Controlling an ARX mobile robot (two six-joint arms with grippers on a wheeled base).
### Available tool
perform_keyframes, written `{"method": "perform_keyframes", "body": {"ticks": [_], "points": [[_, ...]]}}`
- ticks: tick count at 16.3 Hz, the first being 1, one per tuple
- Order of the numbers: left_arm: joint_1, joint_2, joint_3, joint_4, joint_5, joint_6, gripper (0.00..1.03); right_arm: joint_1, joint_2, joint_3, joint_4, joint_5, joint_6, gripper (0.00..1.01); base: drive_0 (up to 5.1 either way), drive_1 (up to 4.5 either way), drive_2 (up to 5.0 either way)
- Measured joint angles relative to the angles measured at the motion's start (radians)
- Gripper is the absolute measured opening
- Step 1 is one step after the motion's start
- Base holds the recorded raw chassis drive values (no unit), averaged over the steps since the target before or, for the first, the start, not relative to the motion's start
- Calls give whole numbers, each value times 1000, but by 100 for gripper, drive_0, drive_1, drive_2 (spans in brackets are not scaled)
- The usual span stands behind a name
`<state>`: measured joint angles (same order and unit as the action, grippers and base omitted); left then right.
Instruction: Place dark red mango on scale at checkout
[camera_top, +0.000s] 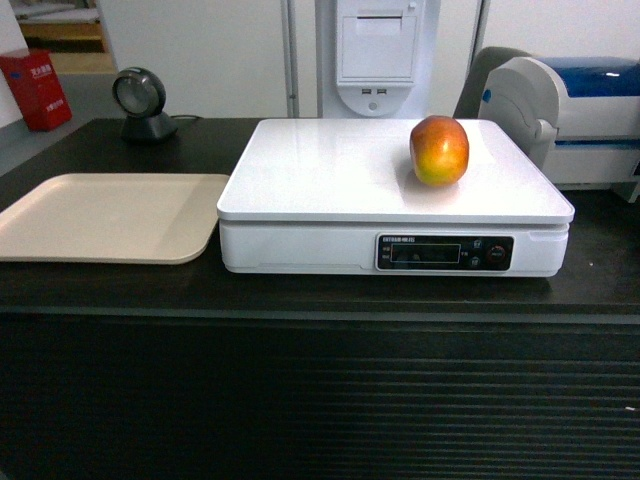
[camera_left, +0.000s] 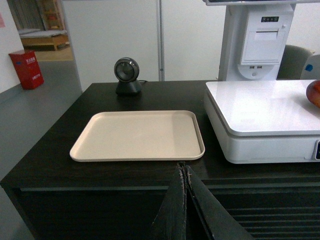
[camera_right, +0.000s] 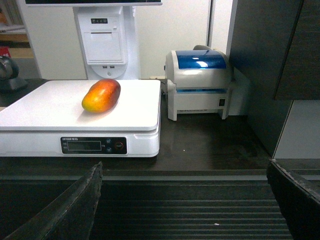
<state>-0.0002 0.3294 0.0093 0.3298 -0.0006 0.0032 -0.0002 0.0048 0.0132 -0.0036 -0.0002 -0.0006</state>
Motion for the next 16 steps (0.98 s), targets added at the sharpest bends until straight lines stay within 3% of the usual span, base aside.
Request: {"method": "perform_keyframes", "body": {"ticks": [10,12,16], "points": [[0,-155,0,-154,0,0,2,0,0,0,0,0,0,98,0,0,0],[0,-296,1,-344,0,0,2,0,0,0,0,0,0,98,0,0,0],[0,-320,1,-330,0,0,2,0,0,0,0,0,0,98,0,0,0]]}}
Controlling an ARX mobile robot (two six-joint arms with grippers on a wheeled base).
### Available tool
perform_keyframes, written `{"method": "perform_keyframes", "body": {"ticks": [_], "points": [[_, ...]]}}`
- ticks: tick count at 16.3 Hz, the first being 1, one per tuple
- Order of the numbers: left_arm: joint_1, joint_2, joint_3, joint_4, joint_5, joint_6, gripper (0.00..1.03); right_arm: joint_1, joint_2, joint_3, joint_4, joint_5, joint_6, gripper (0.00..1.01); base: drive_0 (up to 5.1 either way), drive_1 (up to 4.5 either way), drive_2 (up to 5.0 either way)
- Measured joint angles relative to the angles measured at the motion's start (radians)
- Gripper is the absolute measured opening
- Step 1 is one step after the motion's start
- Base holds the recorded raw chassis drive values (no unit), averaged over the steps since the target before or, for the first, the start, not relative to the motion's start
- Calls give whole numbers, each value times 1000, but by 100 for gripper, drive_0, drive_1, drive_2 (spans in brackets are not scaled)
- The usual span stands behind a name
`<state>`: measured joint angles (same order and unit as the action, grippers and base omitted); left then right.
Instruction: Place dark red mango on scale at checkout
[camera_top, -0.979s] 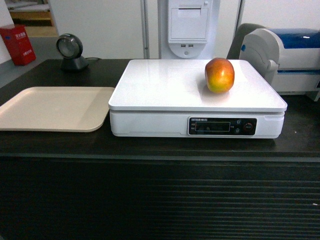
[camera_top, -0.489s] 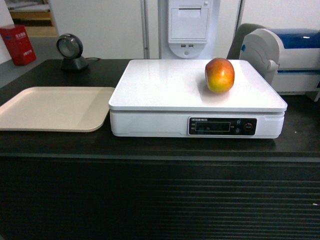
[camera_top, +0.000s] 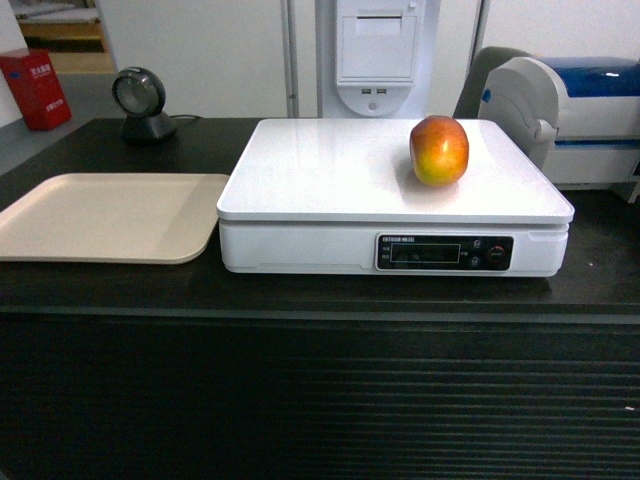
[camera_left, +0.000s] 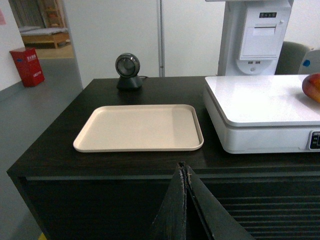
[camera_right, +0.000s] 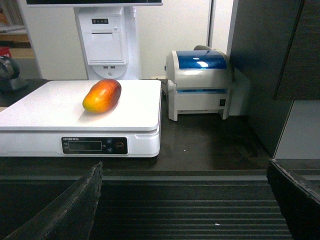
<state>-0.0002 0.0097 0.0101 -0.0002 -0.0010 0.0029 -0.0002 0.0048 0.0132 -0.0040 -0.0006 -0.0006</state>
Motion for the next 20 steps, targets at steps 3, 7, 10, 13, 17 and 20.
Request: {"method": "perform_keyframes", "body": {"ticks": [3,7,10,13,17,20], "points": [[0,0,0,-3,0,-1,9,0,0,0,0,0,0,98,0,0,0],[0,0,0,-3,0,-1,58,0,0,0,0,0,0,98,0,0,0],[0,0,0,-3,0,-1,94,0,0,0,0,0,0,98,0,0,0],[0,0,0,-3,0,-1,98,0,0,0,0,0,0,98,0,0,0],[0,0,0,-3,0,-1,98,0,0,0,0,0,0,98,0,0,0],[0,0,0,-3,0,-1,98,0,0,0,0,0,0,98,0,0,0]]}}
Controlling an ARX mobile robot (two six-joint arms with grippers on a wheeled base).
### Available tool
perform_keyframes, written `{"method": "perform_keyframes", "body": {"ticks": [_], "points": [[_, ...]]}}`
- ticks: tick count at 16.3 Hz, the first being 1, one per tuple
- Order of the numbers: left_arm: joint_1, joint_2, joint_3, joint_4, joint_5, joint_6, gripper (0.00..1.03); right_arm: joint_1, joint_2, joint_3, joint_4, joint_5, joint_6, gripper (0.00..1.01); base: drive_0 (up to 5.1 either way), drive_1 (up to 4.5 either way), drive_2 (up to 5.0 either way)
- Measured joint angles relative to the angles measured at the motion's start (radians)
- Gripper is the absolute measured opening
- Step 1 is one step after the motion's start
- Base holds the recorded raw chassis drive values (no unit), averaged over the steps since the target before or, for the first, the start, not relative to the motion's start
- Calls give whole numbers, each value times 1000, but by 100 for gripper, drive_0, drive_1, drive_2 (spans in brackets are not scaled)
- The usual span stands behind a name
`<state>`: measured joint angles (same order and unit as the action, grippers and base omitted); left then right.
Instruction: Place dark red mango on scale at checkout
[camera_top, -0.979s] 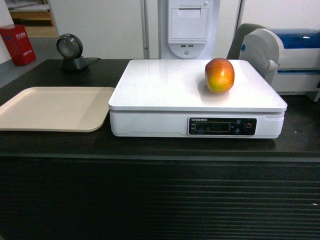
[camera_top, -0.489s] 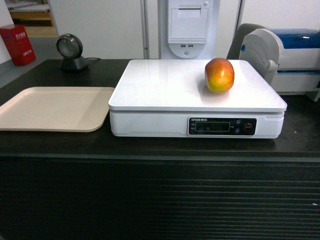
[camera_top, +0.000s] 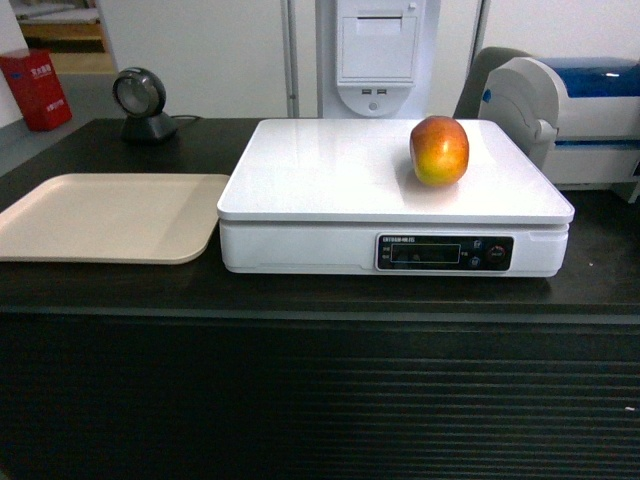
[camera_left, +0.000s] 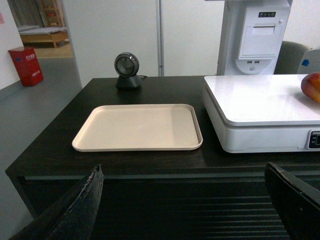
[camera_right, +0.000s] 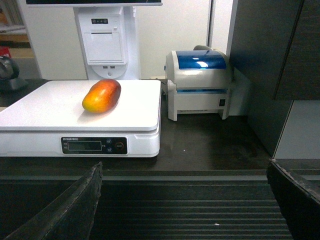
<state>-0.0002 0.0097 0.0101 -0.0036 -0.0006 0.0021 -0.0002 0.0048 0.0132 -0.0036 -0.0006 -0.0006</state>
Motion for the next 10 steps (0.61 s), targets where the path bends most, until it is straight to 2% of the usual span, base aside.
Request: {"method": "perform_keyframes", "body": {"ticks": [10], "points": [[0,0,0,0,0,0,98,0,0,0,0,0,0,98,0,0,0]]}}
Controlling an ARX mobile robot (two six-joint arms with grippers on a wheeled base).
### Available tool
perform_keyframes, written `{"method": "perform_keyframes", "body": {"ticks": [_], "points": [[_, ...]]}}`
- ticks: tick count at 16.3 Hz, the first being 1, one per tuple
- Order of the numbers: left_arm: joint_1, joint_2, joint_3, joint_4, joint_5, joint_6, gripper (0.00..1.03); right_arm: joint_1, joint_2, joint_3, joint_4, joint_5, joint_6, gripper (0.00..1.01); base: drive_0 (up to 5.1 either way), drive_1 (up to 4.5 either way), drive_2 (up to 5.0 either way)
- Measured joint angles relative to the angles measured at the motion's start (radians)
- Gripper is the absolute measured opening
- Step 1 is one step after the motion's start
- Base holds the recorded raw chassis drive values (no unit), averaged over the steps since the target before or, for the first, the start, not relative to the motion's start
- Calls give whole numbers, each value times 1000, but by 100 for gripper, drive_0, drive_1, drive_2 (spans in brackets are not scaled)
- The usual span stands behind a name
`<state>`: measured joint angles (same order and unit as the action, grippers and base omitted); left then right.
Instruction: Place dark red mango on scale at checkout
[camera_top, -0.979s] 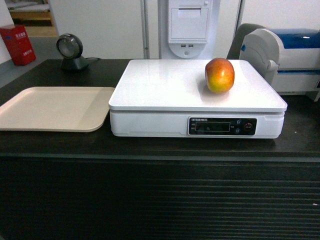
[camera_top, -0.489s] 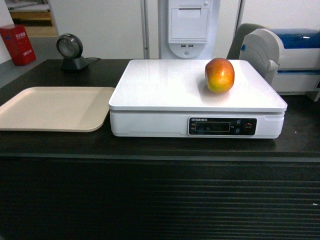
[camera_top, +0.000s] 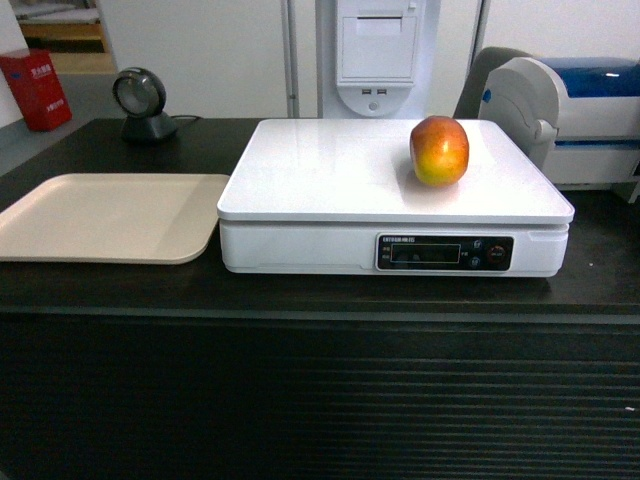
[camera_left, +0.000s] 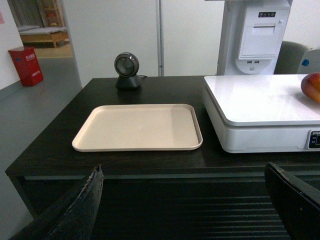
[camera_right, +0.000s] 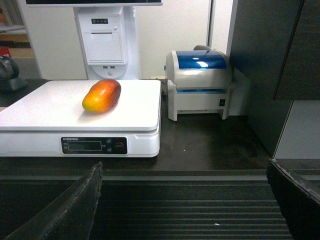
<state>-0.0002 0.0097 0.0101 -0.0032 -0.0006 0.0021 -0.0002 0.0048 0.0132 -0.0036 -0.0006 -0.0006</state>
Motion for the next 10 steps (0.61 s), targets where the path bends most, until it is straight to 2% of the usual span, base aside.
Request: {"method": "perform_keyframes", "body": {"ticks": [10], "points": [[0,0,0,0,0,0,98,0,0,0,0,0,0,98,0,0,0]]}}
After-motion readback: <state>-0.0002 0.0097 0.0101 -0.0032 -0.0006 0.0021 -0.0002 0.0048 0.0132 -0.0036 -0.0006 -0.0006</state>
